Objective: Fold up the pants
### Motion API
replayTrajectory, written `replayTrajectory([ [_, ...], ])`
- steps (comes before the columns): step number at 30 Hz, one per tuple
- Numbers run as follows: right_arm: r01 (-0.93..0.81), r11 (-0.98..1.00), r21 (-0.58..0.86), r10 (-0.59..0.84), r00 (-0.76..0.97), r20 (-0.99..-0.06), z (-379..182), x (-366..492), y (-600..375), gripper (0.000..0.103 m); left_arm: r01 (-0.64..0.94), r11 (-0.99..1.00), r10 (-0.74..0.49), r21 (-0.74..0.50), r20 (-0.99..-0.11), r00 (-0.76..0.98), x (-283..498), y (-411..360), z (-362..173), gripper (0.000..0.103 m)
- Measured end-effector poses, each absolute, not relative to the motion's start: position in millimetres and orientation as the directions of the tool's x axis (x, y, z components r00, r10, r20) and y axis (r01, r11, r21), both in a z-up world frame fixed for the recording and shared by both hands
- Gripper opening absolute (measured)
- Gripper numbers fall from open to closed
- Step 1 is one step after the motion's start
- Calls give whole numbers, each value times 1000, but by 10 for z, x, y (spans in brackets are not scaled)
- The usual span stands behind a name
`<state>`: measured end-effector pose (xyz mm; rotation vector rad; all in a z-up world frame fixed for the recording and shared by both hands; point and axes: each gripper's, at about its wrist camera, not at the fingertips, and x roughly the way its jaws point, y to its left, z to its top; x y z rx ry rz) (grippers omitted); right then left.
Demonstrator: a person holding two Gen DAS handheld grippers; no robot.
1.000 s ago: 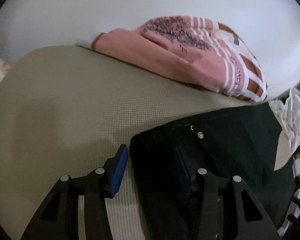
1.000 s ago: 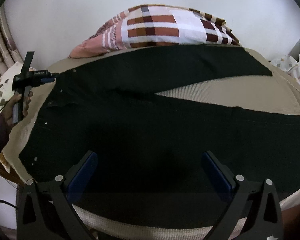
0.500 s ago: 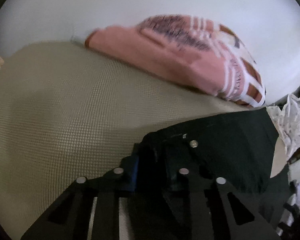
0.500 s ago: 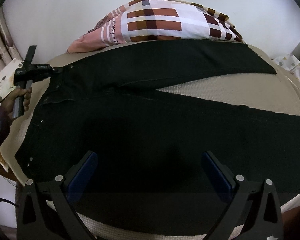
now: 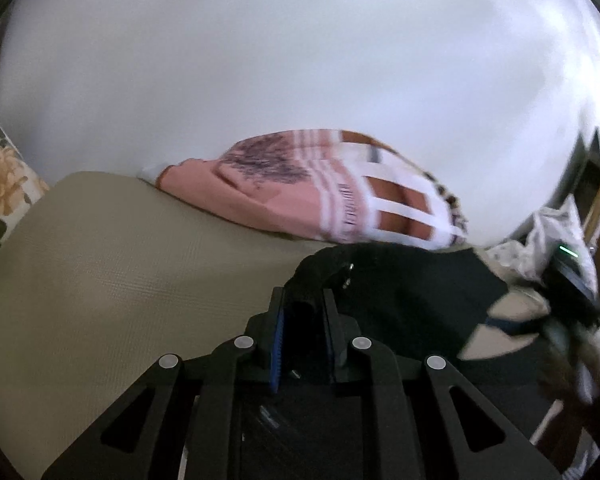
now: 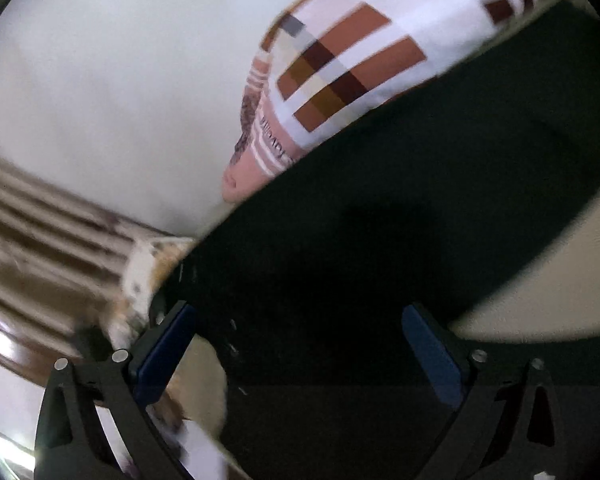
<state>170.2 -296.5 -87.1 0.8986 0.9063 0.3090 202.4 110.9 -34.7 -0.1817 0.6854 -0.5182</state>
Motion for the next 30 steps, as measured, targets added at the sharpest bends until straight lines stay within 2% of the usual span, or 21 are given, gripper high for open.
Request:
replayTrajectory([
  [2,156,541,826,609,605,-513,-980,1984,-3089,98,409,852,-523,-326,-543,657,1754,1083,-311,16],
  [5,212,491,845,619,597,-510,-1153,2305,-3229,96,410,843,-538,-349,-543,644,1497,1070,-296,16],
  [7,251,456,854,629,587,-509,-1268,2444,-3304,89,403,840,-542,-363,-550,635,1390,1058,-307,16],
  [8,262,456,851,624,587,-515,-1307,2487,-3330,69,391,839,-543,-377,-560,625,1335,1055,-334,16],
  [9,269,475,838,616,579,-535,-1340,2535,-3341,25,386,838,-546,-387,-566,618,1303,1055,-348,16],
  [10,298,521,800,581,562,-588,-1359,2556,-3351,10,374,838,-546,-398,-575,610,1284,1052,-381,16],
  [15,275,632,725,479,596,-644,-1188,2186,-3234,8,313,840,-538,-442,-607,585,1236,1152,-448,16],
  [21,136,760,635,428,631,-647,-825,1084,-2822,7,235,864,-495,-446,-665,559,1044,1470,-513,17],
  [25,145,732,665,470,600,-648,-1040,510,-2668,7,192,890,-448,-413,-720,530,845,1641,-677,18],
  [30,230,667,709,520,538,-664,-1569,-45,-2532,7,150,918,-393,-366,-793,466,574,1780,-1026,18],
])
